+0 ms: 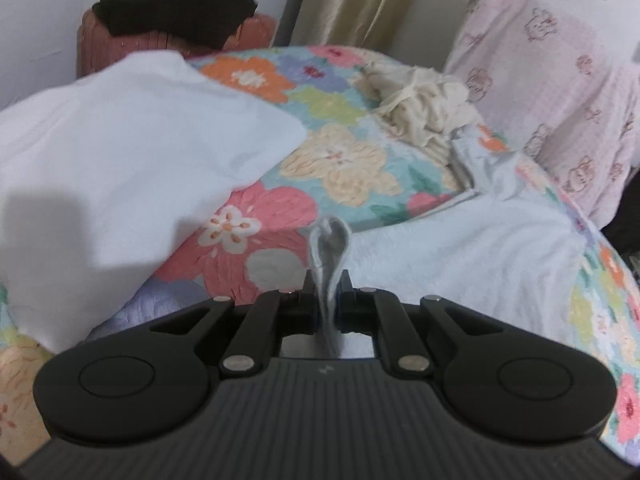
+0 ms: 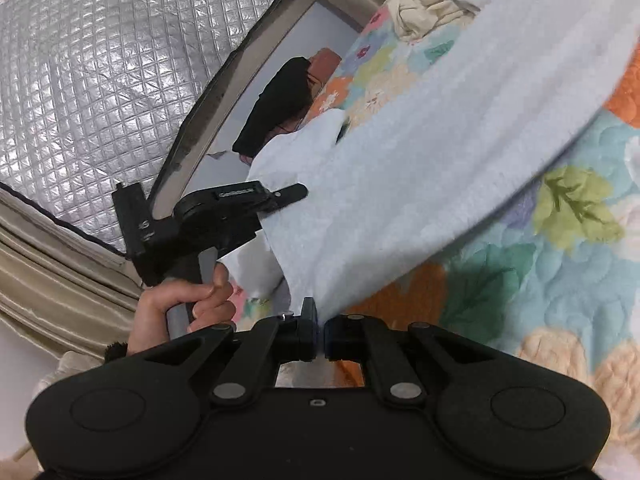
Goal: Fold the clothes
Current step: 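Pinch the shirt edge with the left gripper while the right gripper pinches the hem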
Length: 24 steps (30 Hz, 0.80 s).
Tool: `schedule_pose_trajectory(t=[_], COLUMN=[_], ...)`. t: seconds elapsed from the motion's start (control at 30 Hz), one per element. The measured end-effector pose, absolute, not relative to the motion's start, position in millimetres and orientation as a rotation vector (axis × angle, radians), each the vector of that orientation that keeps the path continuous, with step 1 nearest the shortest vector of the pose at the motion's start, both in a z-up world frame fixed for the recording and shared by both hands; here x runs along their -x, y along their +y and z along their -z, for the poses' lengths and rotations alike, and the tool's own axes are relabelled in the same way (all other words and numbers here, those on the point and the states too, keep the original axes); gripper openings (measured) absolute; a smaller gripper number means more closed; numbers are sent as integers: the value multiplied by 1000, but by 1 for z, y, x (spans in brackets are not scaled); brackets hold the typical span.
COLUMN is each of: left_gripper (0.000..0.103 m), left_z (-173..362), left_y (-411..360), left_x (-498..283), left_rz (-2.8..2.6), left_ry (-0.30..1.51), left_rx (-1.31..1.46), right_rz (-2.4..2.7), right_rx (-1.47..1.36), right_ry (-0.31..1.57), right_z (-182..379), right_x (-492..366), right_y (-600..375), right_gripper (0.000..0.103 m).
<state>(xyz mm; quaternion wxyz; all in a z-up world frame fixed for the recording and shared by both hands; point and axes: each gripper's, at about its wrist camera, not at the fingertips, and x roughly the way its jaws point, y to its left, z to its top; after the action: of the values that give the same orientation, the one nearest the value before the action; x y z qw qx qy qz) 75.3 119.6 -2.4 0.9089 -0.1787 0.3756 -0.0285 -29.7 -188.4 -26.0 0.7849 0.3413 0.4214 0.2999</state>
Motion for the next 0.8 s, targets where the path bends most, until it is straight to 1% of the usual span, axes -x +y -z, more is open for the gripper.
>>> schedule_pose_trajectory(t=[0.13, 0.3, 0.5, 0.6, 0.7, 0.8], left_gripper=[7, 7, 7, 7, 7, 7], left_z=[-23, -73, -123, -126, -109, -98], left_y=[122, 126, 149, 140, 121, 97], left_x=[-52, -11, 50, 64, 38, -1], left_rz=[68, 96, 78, 73, 71, 98], left_ry=[751, 673, 570, 582, 634, 646], left_rx=[343, 235, 325, 295, 288, 270], right_rz=[-685, -755, -910, -934, -869, -785], right_rx=[-751, -663, -606, -629, -656, -657], right_ry=[868, 785, 754, 767, 812, 831], right_z=[2, -45, -84, -85, -69, -52], right_x=[55, 80, 103, 103, 91, 72], right_y=[-203, -210, -210, -216, -225, -241], right_gripper=[6, 6, 6, 6, 7, 7])
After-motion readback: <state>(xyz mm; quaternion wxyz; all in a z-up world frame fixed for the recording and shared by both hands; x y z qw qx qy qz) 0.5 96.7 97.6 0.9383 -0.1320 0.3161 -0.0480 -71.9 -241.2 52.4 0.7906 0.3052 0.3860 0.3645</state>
